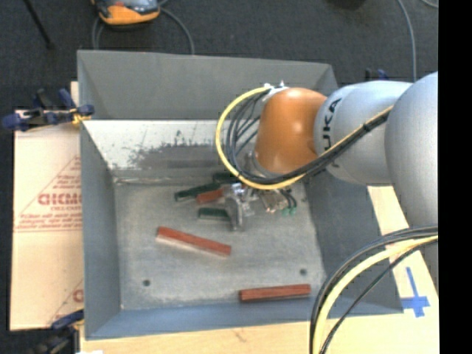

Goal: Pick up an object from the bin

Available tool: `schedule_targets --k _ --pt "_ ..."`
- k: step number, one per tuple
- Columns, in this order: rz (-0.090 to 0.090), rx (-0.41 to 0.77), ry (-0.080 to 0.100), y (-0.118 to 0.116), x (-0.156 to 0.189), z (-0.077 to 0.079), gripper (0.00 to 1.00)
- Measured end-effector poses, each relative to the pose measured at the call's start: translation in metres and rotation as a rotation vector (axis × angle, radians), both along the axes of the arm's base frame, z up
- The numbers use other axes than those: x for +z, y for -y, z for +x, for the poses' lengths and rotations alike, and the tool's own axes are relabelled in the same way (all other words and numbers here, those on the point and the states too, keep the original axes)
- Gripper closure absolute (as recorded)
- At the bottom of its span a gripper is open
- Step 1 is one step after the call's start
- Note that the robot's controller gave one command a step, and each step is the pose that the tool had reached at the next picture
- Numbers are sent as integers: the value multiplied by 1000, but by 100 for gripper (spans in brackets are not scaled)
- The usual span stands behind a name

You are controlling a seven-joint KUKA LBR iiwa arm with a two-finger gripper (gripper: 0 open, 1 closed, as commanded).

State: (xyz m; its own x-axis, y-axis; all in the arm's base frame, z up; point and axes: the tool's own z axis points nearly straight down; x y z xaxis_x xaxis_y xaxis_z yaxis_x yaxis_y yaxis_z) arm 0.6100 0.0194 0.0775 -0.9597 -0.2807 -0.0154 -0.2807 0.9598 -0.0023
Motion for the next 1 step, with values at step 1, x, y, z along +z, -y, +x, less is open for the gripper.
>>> schedule_targets --k 1 --pt "-1 -1 -17 0 -5 -5 0"
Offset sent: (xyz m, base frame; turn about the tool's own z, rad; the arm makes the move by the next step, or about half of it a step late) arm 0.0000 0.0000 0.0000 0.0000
